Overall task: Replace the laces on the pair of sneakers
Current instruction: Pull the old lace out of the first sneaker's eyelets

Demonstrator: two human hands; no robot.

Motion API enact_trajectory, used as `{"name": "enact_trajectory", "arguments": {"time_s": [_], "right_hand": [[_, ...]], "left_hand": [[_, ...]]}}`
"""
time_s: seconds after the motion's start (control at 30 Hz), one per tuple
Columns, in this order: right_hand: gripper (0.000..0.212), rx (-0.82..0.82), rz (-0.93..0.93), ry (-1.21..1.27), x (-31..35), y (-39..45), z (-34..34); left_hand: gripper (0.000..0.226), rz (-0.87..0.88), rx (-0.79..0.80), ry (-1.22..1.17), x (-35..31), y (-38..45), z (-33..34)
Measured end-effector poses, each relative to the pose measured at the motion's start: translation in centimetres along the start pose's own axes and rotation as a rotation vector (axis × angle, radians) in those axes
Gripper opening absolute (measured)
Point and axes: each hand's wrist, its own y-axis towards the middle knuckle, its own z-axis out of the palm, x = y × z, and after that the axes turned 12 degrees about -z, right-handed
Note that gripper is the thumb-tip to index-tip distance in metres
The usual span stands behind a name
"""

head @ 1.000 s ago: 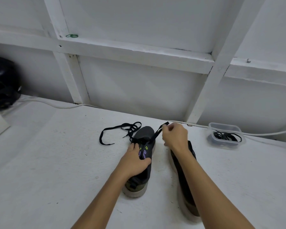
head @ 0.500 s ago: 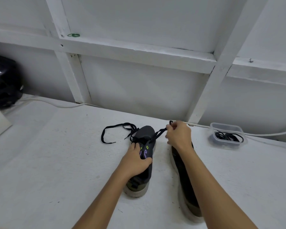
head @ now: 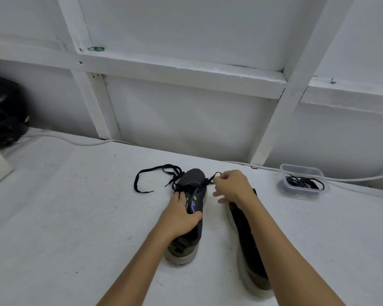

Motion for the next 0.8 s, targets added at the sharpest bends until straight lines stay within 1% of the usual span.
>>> {"name": "enact_trajectory", "arguments": {"time_s": [0.07, 0.1, 0.17, 0.27, 0.3, 0.33, 0.43, 0.5, 0.57, 0.67, 0.7, 0.73, 0.8], "right_hand": [[0.019, 0.169, 0.025, -0.061, 0.0, -0.6, 1.1], [0.021, 0.194, 0.015, -0.091, -0.2, -0.9, 1.8], [0.022, 0.134, -0.043, -0.144, -0.5, -1.4, 3.2], [0.012, -0.016, -0.164, -0.216, -0.7, -1.5, 3.8], [0.01, -0.039, -0.178, -0.239, -0.8, -1.5, 3.6], [0.01, -0.026, -0.18, -0.249, -0.8, -1.3, 3.4], [0.019, 0.093, -0.113, -0.216, -0.4, -1.3, 3.3], [0.027, 0.068, -0.117, -0.24, -0.2, -1.3, 3.7], [0.025, 0.039, -0.17, -0.31, -0.4, -1.1, 4.1], [0.017, 0.089, -0.223, -0.425, -0.1, -0.7, 4.3], [0.017, 0.065, -0.231, -0.448, 0.0, -0.5, 4.2], [0.017, -0.007, -0.24, -0.445, 0.1, -0.2, 3.9], [0.017, -0.264, -0.244, -0.346, 0.2, 0.4, 2.8]], "left_hand": [[0.092, -0.006, -0.001, 0.004, 0.0, 0.0, -0.1], [0.09, -0.009, -0.002, 0.003, 0.0, 0.0, -0.1], [0.088, -0.005, -0.005, -0.007, 0.0, 0.0, -0.1], [0.095, -0.002, -0.008, -0.007, 0.1, 0.0, -0.1], [0.096, -0.003, -0.006, -0.004, 0.1, 0.0, 0.0], [0.096, -0.003, -0.006, -0.001, 0.1, 0.1, 0.0], [0.094, 0.001, -0.014, 0.009, 0.1, 0.1, 0.0], [0.094, 0.001, -0.017, 0.01, 0.1, 0.1, 0.0], [0.094, 0.0, -0.014, 0.012, 0.1, 0.1, 0.0], [0.087, 0.014, -0.018, -0.001, 0.1, 0.2, 0.1], [0.085, 0.02, -0.022, -0.003, 0.1, 0.1, 0.1], [0.086, 0.019, -0.019, -0.004, 0.1, 0.1, 0.1], [0.092, 0.011, -0.007, -0.003, 0.2, 0.1, 0.1]]}}
